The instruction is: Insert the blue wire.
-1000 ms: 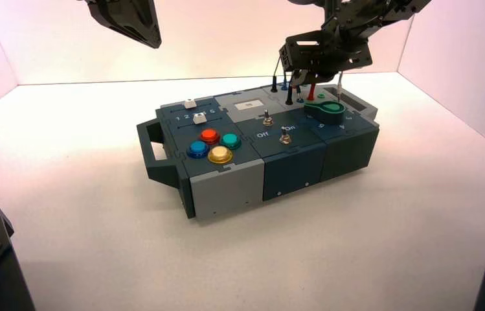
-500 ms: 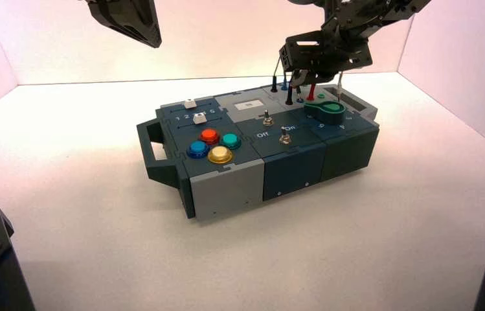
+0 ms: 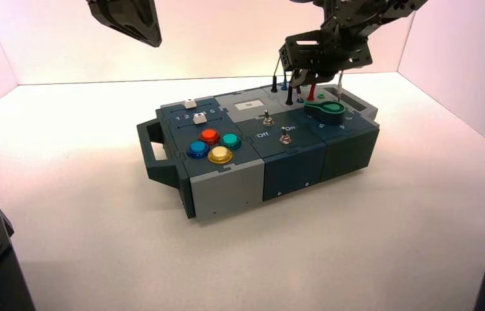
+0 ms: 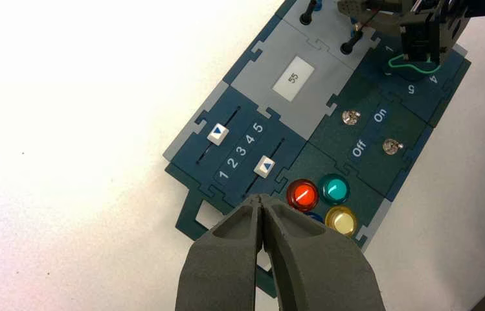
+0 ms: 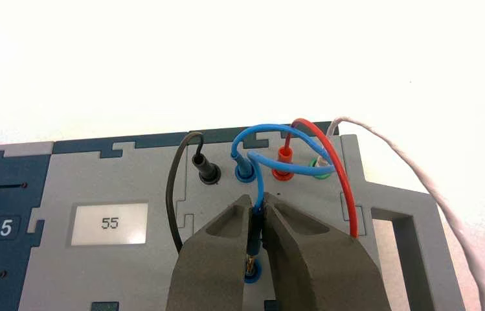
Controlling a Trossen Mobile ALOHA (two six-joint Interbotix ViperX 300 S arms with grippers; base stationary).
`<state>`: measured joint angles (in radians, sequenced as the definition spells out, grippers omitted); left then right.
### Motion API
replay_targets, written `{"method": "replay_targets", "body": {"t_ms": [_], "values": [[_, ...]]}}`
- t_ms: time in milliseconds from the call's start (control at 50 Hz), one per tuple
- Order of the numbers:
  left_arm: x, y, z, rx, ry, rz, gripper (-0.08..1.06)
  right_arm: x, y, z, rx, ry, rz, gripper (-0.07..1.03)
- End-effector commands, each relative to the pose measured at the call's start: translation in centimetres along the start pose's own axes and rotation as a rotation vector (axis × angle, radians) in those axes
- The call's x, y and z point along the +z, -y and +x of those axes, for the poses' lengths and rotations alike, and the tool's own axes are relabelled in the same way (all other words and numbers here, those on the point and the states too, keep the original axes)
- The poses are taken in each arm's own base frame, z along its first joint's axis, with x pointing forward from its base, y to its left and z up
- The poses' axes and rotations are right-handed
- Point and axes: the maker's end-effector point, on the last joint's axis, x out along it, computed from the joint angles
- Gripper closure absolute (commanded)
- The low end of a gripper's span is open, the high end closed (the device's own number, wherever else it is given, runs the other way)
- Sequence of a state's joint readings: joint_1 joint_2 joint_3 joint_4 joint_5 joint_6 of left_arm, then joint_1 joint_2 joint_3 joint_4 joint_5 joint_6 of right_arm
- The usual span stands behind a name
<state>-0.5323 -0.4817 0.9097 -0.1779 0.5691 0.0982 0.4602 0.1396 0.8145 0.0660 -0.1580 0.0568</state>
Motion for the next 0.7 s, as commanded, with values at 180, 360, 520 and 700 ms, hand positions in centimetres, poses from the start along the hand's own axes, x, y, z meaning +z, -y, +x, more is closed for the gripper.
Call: {"method": "replay_targets", "body": {"t_ms": [180,360,520,700], "values": [[1.1,-0.2,-0.5,0.006,0.036,0.002,1.00,0.4,0.0,-0.5,0.001,-0.005,-0.005,0.99],[1.1,-0.2,-0.5,0.006,0.036,0.004,1.00,0.3,-0.2,-0.9,0.004,-0.014,-0.011,0.99],[1.2,-0.2,-0.5,0.006,0.037,0.004,1.00,0.2,-0.3,-1.2,0.006,-0.022,-0.015,0.99],[1.2,-0.2,-0.5,0.005,0.039,0.005,1.00,0.1,-0.4,-1.5,0.007,-0.038,-0.024,0.99]]}}
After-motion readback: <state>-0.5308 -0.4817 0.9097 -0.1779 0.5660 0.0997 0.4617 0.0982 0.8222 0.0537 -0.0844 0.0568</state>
